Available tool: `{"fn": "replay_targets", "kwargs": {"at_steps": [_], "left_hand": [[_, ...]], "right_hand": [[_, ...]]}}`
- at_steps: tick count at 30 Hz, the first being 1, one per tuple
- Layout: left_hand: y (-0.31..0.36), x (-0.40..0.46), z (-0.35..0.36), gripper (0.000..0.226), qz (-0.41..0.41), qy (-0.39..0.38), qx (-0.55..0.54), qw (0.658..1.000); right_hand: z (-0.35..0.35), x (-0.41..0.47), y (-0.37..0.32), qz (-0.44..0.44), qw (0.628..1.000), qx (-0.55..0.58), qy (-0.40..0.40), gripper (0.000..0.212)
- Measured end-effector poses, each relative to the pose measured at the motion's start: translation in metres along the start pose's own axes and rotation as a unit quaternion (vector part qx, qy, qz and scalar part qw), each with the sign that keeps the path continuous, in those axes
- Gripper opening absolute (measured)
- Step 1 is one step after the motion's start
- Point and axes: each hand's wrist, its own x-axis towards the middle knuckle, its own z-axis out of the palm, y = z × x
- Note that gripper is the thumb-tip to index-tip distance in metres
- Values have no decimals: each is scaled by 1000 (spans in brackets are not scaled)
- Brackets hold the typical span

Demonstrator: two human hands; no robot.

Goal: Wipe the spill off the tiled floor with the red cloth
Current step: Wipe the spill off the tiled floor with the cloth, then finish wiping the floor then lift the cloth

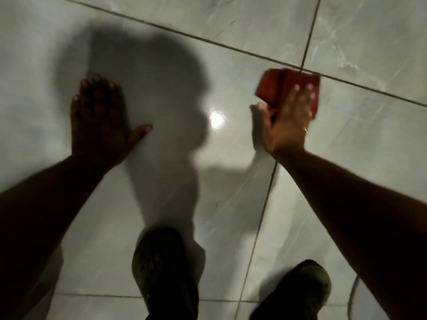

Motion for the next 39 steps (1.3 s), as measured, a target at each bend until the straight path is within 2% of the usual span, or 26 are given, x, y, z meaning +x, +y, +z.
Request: {"fn": "replay_targets", "kwargs": {"at_steps": [3,4,5,6,8,10,12,15,18,20,22,24,25,28,31,33,34,36,38,39], "left_hand": [[11,-4,-4,97,-18,-21,-12,1000],[13,-5,-4,96,-25,-27,-15,999],[15,-6,-4,95,-34,-32,-17,999],[17,-7,-5,95,-46,-37,-18,998],[22,-9,-9,94,-70,-48,-21,996],[29,-10,-17,92,-86,-59,-26,994],[37,-13,-28,87,-88,-62,-31,994],[61,-24,-49,72,-85,-71,-54,992],[107,-30,-63,57,-68,-100,-128,984],[147,-30,-66,50,-108,-140,-258,950],[178,-28,-68,45,-209,-181,-376,884],[193,-27,-66,41,-297,-199,-439,824],[197,-27,-66,38,-318,-205,-458,804],[203,-39,-83,11,-307,-226,-504,775],[221,-66,-122,5,-280,-262,-539,750],[246,-87,-154,26,-275,-295,-558,725],[264,-99,-174,29,-269,-314,-569,711],[308,-123,-215,20,-256,-356,-596,673],[355,-143,-255,12,-238,-407,-615,632],[383,-154,-276,10,-217,-433,-613,624]], "right_hand": [[4,-26,21,234,969,80,0,100],[9,-35,15,280,955,97,-6,103],[14,-47,3,285,953,100,-13,104],[20,-61,-13,248,965,87,-16,104],[30,-95,-43,78,996,29,-12,100],[37,-124,-53,-104,994,-18,-21,94],[32,-128,-45,-191,979,-19,-67,88],[9,-117,-28,-207,974,41,-87,71],[-17,-92,-11,-99,992,78,-8,58],[-24,-73,-5,-60,993,94,-37,46],[-22,-60,-11,-42,983,117,-137,38],[-20,-53,-21,23,969,166,-181,33],[-21,-52,-23,63,958,205,-192,31],[-46,-66,-15,131,913,326,-208,24],[-100,-111,23,161,873,405,-219,21],[-141,-148,55,205,834,468,-210,19],[-164,-166,74,235,807,506,-193,18],[-211,-203,114,302,753,569,-134,17],[-256,-237,151,356,724,587,-68,18],[-279,-255,173,377,715,588,-30,15]]}}
